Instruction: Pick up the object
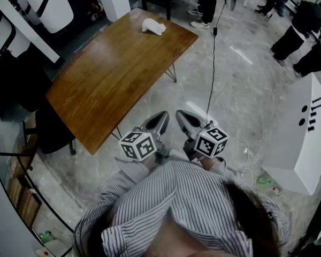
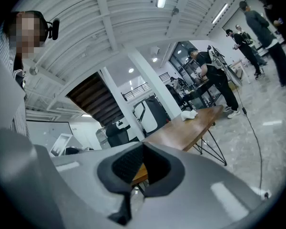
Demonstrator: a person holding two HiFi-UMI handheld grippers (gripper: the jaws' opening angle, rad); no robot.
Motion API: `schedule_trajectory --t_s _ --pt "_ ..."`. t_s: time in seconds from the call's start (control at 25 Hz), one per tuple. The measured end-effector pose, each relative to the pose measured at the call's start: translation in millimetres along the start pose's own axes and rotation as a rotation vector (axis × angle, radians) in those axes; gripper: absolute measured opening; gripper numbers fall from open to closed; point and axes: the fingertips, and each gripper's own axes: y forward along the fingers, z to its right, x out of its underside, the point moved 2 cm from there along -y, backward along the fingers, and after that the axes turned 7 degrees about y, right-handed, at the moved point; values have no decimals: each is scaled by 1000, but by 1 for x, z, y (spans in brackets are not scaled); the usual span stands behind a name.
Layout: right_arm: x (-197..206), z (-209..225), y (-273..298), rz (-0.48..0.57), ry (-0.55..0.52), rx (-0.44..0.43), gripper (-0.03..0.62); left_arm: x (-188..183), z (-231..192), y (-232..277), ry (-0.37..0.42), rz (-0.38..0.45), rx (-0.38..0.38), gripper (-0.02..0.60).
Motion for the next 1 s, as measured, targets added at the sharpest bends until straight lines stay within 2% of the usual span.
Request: schedule_trajectory --t_s 0.4,0.64,0.88,1.0 --pt "-8 9 -2 18 12 9 2 0 -5 2 -9 8 -21 0" --pt "-17 17 3 7 29 -29 2 -16 -17 8 -7 80 -78 0" --pt "-32 39 7 -13 53 -50 2 -31 -21 27 -43 166 -84 2" --pt "-32 51 1 -26 63 -47 2 -23 -17 37 -40 164 -94 2"
